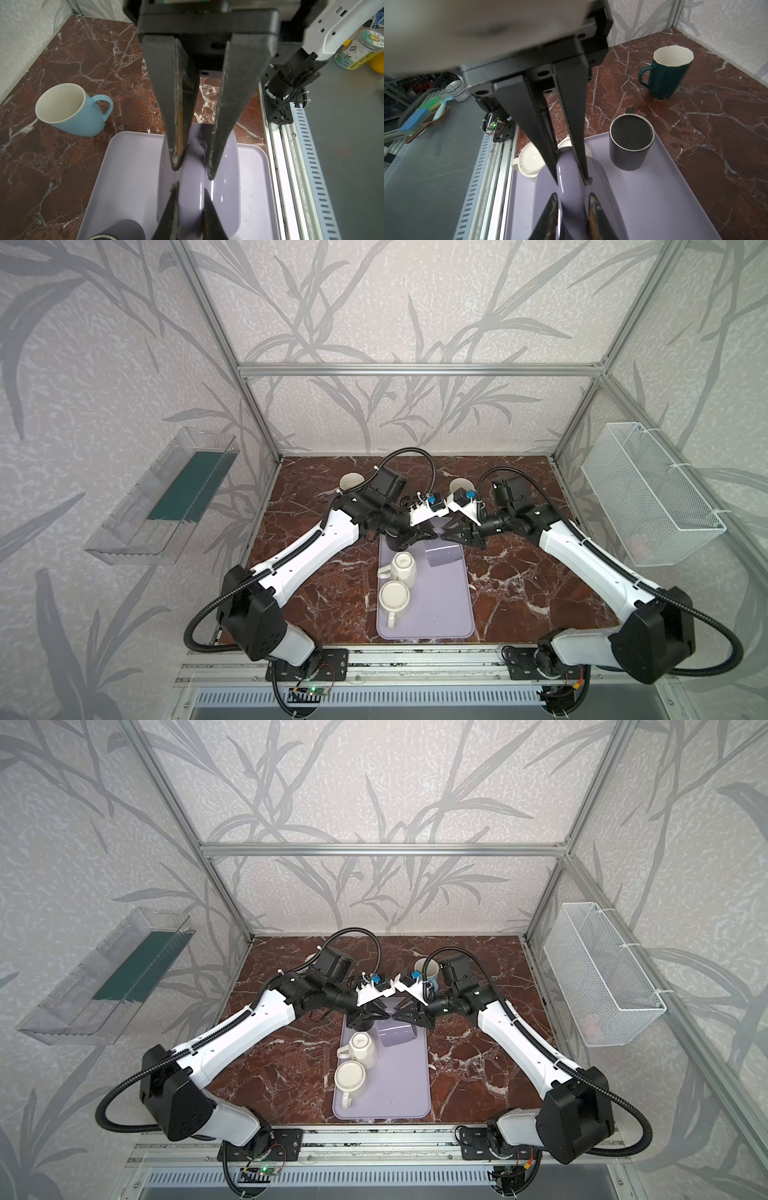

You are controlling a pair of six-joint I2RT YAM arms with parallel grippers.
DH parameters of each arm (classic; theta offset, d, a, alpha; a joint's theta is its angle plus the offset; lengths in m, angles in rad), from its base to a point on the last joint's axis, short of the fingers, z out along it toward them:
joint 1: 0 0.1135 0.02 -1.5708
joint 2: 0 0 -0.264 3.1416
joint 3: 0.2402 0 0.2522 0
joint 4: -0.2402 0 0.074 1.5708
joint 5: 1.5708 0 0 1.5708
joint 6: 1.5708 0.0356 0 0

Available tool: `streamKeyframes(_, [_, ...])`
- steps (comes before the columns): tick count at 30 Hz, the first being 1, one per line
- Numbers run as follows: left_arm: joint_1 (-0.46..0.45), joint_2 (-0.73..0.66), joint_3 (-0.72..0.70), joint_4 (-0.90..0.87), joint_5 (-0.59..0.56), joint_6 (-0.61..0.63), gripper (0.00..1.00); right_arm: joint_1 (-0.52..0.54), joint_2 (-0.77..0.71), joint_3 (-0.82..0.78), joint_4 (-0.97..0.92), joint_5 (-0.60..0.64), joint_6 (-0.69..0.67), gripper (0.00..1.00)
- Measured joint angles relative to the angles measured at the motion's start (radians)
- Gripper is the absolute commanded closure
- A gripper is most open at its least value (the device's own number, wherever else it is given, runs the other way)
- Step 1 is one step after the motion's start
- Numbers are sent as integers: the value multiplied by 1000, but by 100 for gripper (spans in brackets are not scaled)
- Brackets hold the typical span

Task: Turn the mug right side up
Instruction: Pass the mug.

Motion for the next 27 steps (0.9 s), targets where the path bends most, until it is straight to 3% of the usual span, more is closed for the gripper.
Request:
streamKeyframes(20, [14,26,50,-107,17,31,100,21,5,0,8,34,17,69])
streamKeyframes(27, [14,35,43,-81,26,19,100,23,-6,-38,101,27,62,69])
